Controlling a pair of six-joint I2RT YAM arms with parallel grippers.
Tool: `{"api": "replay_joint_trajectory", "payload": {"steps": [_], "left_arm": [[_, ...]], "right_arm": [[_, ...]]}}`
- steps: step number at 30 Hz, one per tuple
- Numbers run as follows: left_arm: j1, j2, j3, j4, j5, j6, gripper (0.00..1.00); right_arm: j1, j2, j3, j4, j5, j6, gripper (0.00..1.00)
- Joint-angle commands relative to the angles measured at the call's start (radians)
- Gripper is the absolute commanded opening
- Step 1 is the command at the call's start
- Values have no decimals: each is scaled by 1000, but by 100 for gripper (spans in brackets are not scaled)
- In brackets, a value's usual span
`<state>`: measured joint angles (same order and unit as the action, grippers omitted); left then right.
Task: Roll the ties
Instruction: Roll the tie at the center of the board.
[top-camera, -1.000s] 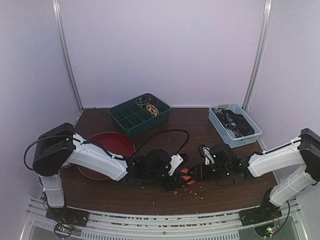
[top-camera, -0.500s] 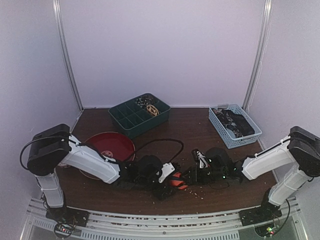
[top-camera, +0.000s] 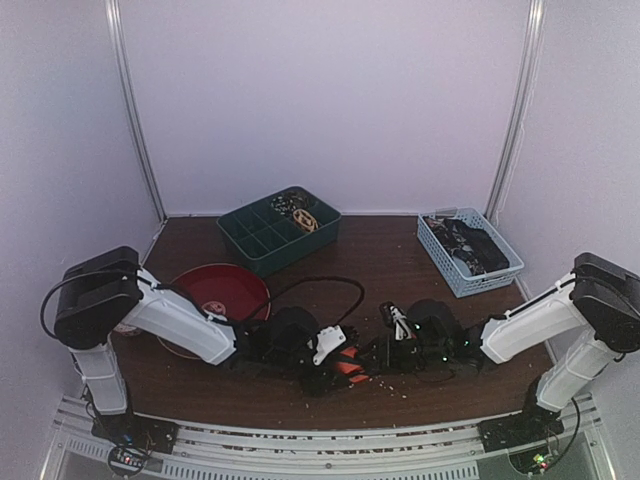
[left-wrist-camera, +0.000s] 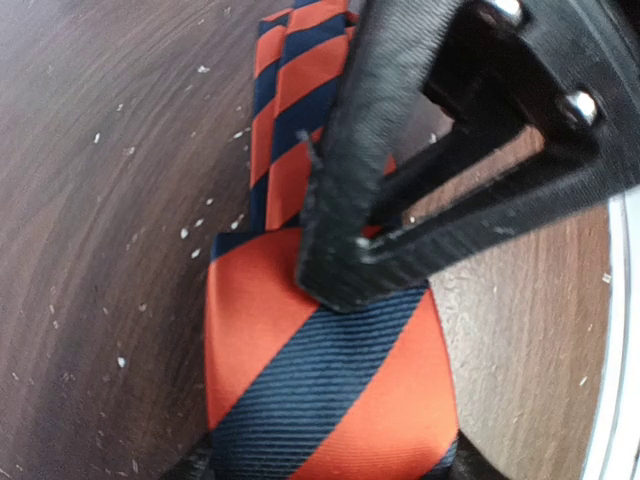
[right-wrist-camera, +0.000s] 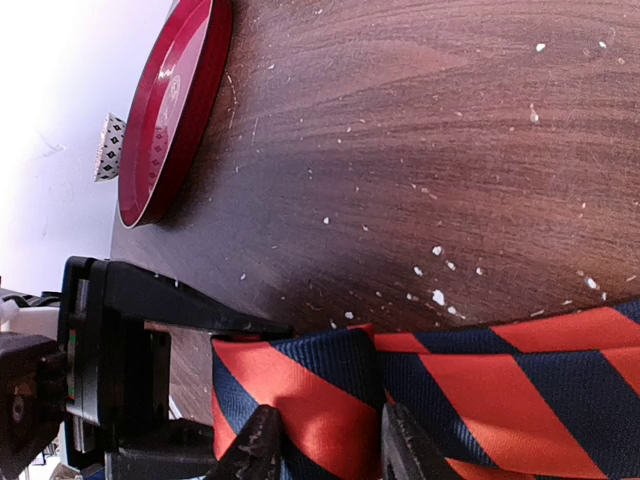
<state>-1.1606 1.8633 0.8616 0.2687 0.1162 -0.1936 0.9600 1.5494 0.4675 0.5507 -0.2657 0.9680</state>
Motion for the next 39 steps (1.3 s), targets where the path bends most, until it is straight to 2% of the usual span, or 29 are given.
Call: {"api": "replay_joint_trajectory", "payload": {"steps": [1, 7, 12, 13, 14, 18, 21, 27, 33, 35, 39], "left_arm": [[10, -7, -3, 52, 46, 39, 50], [10, 0, -6, 49, 77, 54, 30], [10, -9, -18, 56, 78, 63, 23], [10, -15, -21, 57, 72, 62, 27], [10, -17, -20, 50, 64, 62, 38], [10, -10, 7, 11, 42, 58, 64], [10, 13, 30, -4, 37, 53, 74], [10, 56, 72, 12, 101, 61, 77], [9, 108, 129, -11, 144, 75, 76], [9, 114, 135, -18, 151, 78, 73], [9, 105, 127, -20, 154, 81, 54]], "right_arm": [[7, 0, -4, -5, 16, 3, 35], [8, -1, -16, 8, -8, 35, 34], [11, -4, -40, 34, -23, 72, 34], [12, -4, -43, 32, -22, 74, 34], [12, -5, -45, 25, -17, 77, 34], [12, -9, -51, 33, -13, 88, 34], [12, -17, -47, 32, -9, 86, 34], [12, -21, -36, 11, -4, 72, 33], [12, -38, -30, -7, 1, 71, 33], [12, -51, -28, -25, 8, 68, 33], [12, -77, -27, -72, 29, 60, 34]]}}
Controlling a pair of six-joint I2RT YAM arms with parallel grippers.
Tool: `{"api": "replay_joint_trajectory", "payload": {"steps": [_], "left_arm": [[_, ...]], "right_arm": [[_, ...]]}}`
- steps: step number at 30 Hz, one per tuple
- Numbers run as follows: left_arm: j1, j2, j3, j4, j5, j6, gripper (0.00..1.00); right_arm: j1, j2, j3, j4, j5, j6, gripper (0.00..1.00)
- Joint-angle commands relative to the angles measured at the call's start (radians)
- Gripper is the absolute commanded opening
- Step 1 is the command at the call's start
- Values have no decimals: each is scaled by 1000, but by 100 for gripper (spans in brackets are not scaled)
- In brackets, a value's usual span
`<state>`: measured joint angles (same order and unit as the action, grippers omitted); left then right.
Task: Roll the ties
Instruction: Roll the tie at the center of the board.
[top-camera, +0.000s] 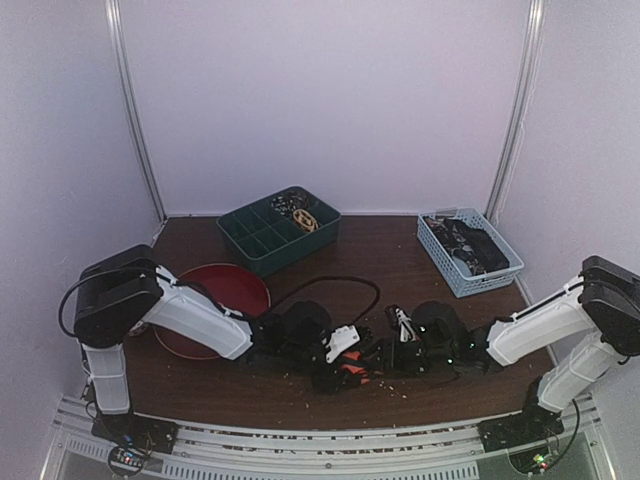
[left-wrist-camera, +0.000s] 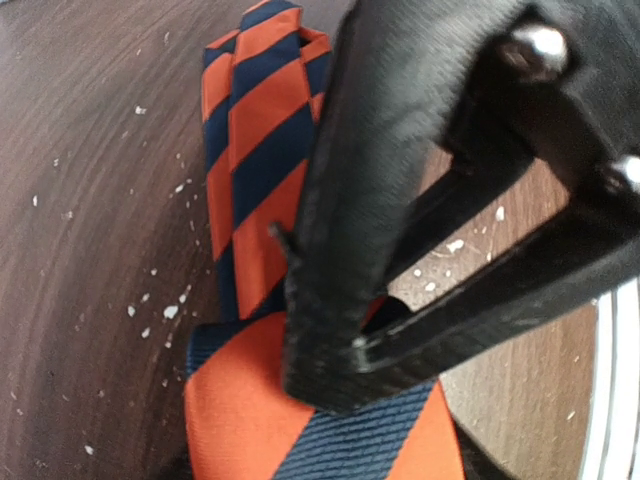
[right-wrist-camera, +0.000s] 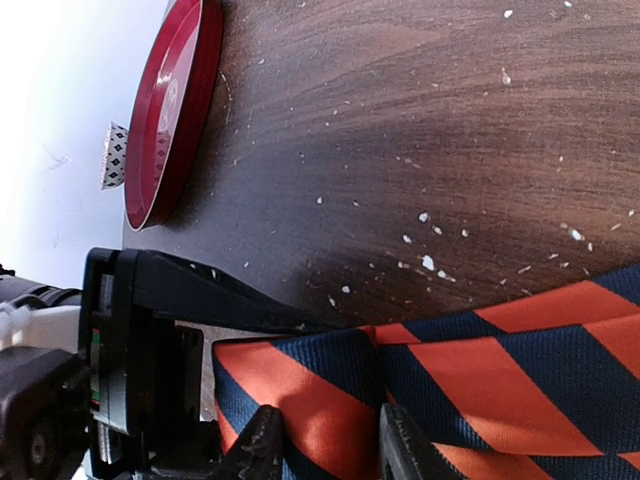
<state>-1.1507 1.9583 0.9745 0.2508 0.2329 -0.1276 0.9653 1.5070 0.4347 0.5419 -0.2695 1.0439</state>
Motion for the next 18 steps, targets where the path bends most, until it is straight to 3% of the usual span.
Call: {"api": "replay_joint_trajectory", "payload": {"steps": [1, 5, 7, 9, 12, 15, 18], "left_arm": [[-1, 7, 9, 0, 37, 16, 50], [-1, -2, -10, 14, 42, 17, 35], [-1, -1, -10, 17, 46, 14, 35], [-1, -6, -10, 13, 42, 9, 46], [-1, -27, -20, 13, 38, 2, 52], [-1, -37, -25, -4, 57, -2, 70], [-4, -29, -23, -33, 81, 0, 76]], "right_arm": [[6, -35, 5, -68, 35, -18, 34], [7, -7, -10, -33, 14, -14, 34], [6, 11, -15, -17, 3, -10, 34], [7, 19, -16, -12, -2, -6, 33], [8, 4, -25, -14, 3, 0, 33], [9, -16, -26, -34, 14, 1, 33], [10, -29, -27, -46, 21, 4, 33]]}}
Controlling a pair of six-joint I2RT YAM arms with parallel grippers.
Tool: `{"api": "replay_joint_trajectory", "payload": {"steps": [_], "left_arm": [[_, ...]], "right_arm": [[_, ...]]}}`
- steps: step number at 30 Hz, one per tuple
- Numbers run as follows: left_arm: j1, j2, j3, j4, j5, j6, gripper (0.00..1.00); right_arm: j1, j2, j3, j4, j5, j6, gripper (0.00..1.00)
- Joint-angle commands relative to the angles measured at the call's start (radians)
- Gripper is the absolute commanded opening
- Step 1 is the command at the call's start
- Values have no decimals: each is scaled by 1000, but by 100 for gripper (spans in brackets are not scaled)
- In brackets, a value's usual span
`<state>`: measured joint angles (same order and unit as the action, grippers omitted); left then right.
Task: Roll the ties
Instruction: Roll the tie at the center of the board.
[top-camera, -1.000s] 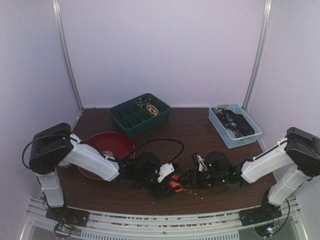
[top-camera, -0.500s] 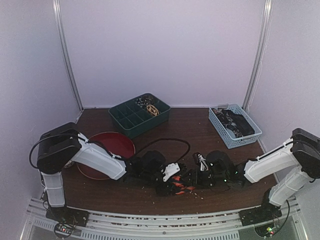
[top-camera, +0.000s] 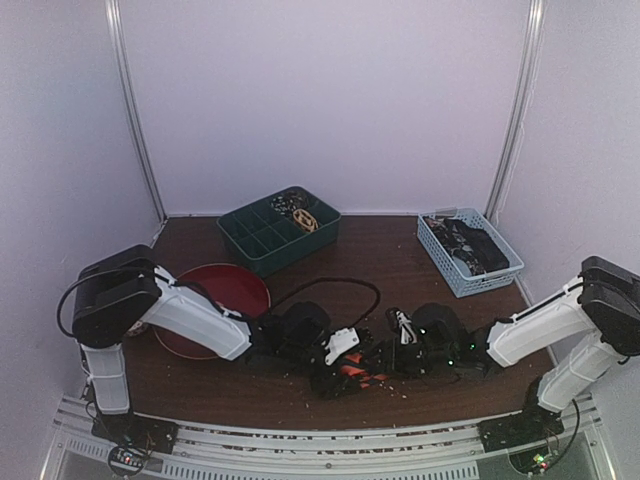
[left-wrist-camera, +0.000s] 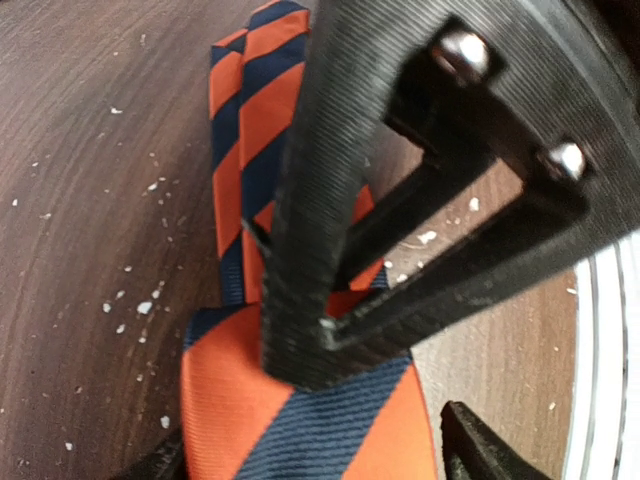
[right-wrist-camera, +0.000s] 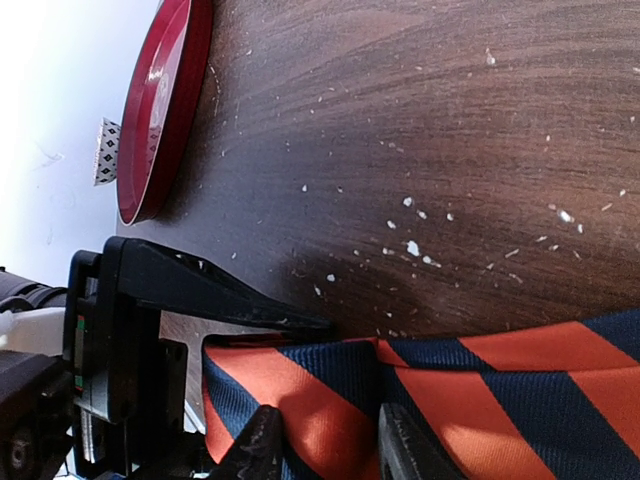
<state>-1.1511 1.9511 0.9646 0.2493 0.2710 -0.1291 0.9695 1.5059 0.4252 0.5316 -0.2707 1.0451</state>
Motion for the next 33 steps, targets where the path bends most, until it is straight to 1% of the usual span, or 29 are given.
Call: {"api": "replay_joint_trajectory", "payload": {"steps": [1, 6, 10, 14, 17, 21, 23, 25, 26, 28, 29, 33], "left_arm": [[-6, -17, -10, -45, 43, -1, 76], [-27, -14, -22, -59, 19, -9, 75], [-38, -20, -26, -57, -37, -12, 71], [-46, -39, -44, -39, -50, -3, 68], [-54, -49, -55, -30, -68, 8, 58], [-62, -53, -57, -31, -78, 24, 39], [-65, -58, -59, -26, -83, 30, 36], [-69, -65, -63, -20, -95, 35, 36], [-72, -69, -64, -17, -106, 36, 40], [-78, -79, -68, -12, -136, 34, 56], [-79, -86, -71, -11, -158, 27, 60], [-79, -154, -112, 11, -196, -22, 65]], "right_arm": [[6, -30, -16, -38, 22, 3, 33], [14, -41, -10, -54, 29, 0, 33], [18, -52, -8, -70, 36, 2, 33], [25, -63, -11, -88, 40, 10, 33], [29, -71, -23, -84, 40, 19, 33], [35, -70, -28, -76, 32, 18, 33], [37, -65, -29, -72, 26, 17, 33], [38, -60, -32, -64, 24, 23, 33], [41, -58, -34, -57, 23, 24, 33], [43, -54, -33, -53, 19, 30, 33], [44, -53, -33, -53, 20, 32, 33], [57, -52, -33, -57, 30, 39, 33]]}}
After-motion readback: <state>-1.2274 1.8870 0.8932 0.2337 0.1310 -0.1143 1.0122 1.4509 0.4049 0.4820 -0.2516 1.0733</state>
